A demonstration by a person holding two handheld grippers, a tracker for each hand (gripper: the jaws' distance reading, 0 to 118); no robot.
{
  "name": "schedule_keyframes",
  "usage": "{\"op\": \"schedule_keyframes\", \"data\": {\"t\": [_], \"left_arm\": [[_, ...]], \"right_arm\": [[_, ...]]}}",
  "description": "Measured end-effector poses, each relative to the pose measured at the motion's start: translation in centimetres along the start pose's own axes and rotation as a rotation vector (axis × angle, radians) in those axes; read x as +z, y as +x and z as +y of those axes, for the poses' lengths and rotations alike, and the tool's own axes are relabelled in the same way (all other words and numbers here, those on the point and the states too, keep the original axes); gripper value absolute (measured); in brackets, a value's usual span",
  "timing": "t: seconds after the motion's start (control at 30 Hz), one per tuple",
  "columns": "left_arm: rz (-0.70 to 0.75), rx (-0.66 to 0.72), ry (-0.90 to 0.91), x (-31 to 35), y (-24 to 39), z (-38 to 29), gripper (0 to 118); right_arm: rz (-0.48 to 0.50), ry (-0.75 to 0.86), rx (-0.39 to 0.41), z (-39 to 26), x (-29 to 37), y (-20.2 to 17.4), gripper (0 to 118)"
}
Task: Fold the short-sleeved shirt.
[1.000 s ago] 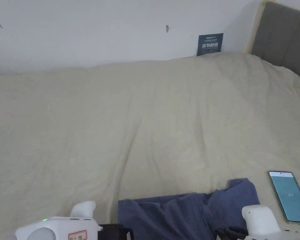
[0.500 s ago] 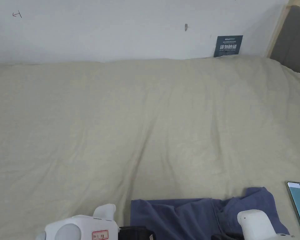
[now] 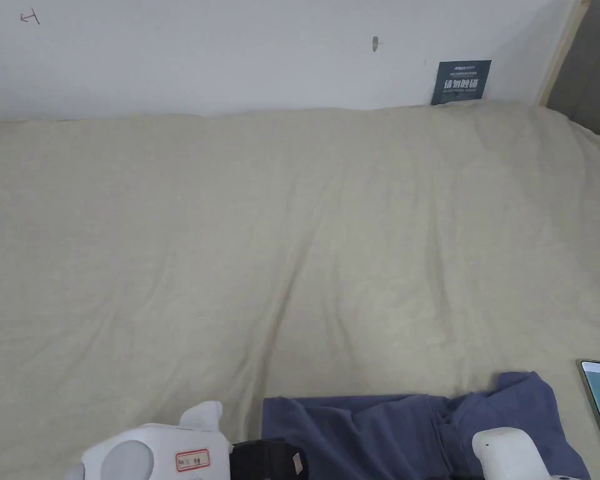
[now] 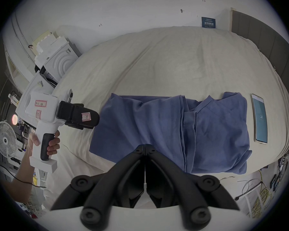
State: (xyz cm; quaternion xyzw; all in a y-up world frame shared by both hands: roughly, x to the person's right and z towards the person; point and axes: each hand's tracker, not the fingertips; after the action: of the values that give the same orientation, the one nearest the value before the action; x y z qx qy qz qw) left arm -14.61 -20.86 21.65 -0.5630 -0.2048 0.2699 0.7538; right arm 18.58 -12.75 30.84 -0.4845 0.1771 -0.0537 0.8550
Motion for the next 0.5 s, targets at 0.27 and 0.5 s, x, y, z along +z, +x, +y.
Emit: {"op": "schedule_keyframes", "data": {"t": [0.27,0.5], "left_arm": [[0.215,-0.164,-0.052,-0.7,1.0,0.9,47],[0.097,-0.121,-0.023,-0.3,1.5,0.4,6]], "right_arm": [[0.005,-0.015,-0.004,0.0,-0.6,-0.1,4],[-0.002,-0.029,-0.012,-0.3,-0.8,0.0,4]]}}
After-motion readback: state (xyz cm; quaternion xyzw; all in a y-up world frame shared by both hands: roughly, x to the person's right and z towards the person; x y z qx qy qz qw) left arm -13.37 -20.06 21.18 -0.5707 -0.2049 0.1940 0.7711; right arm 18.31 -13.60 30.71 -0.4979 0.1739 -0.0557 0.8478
